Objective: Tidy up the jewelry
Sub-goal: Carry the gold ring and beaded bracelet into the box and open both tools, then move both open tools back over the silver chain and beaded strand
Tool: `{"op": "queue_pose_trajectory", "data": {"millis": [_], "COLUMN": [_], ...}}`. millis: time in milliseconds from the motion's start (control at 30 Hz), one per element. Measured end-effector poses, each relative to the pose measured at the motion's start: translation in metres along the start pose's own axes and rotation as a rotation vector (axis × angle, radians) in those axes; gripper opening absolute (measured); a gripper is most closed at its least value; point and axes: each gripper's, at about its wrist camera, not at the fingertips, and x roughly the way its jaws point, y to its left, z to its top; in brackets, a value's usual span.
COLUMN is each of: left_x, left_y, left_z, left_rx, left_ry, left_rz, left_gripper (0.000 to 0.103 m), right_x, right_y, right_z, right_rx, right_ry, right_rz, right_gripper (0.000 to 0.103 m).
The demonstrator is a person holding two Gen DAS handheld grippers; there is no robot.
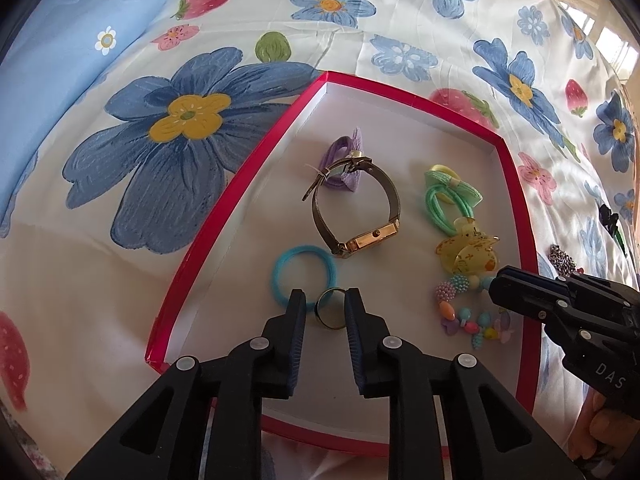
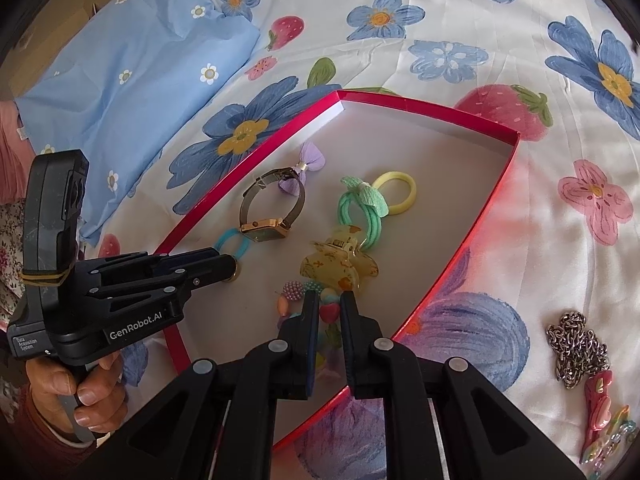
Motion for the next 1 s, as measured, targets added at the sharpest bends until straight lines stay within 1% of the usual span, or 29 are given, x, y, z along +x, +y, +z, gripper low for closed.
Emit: {"op": "queue_pose_trajectory", "data": {"millis": [67,133,200,267,333,400,433,633,700,1000], "left_x": [-0.001,-0.004,-0.007,-0.012,-0.017,-0.024,-0.028,-0.050,-0.056,-0.076], "left_y": [0.000,0.000,0.000,-0.001,-0.002,-0.003,-0.003,-0.012,-0.017,-0.041], "left_z": [0.000,-0.001,-0.001,-0.003,-0.004,-0.006,-0.007,-0.015,-0.017,-0.024], "left_rx": [-0.003,-0.005,-0.006,-0.005,-0.006,-0.011,-0.016,-0.006,0.004,0.053], "left_ry": [0.001,-0.001,-0.005,-0.011,-0.017,-0.027,-0.035,-0.060,-0.066,-0.077], "left_rz": [-0.002,-0.004,-0.008,-0.012,-0.015,-0.022,-0.027,-0.053,-0.062,-0.105], "left_gripper": [0.021,0.022,0.023,0.024,0.030,0.048,0.050,0.053,0.056,0.061], "right_x": [-0.003,-0.008,-0.014,-0.021,-0.028,-0.037,-0.041,-0.073,-0.084,-0.131], "right_y": [-0.001,-0.001,-0.001,-0.001,-0.002,-0.004,-0.005,-0.016,-0.022,-0.053], "right_z": [0.000,0.000,0.000,0.000,0.000,0.000,-0.001,-0.012,-0.017,-0.048], "right_rx": [0.008,0.017,0.019,0.023,0.030,0.038,0.042,0.068,0.082,0.144], "right_ry": [-0.008,-0.021,-0.037,-0.056,-0.071,-0.088,-0.097,-0.150,-0.165,-0.220], "right_rz": [0.007,0.016,0.017,0.021,0.024,0.025,0.025,0.006,-0.002,-0.075], "right_gripper": [0.016,0.026,0.034,0.034,0.035,0.038,0.039,0.044,0.045,0.045]}}
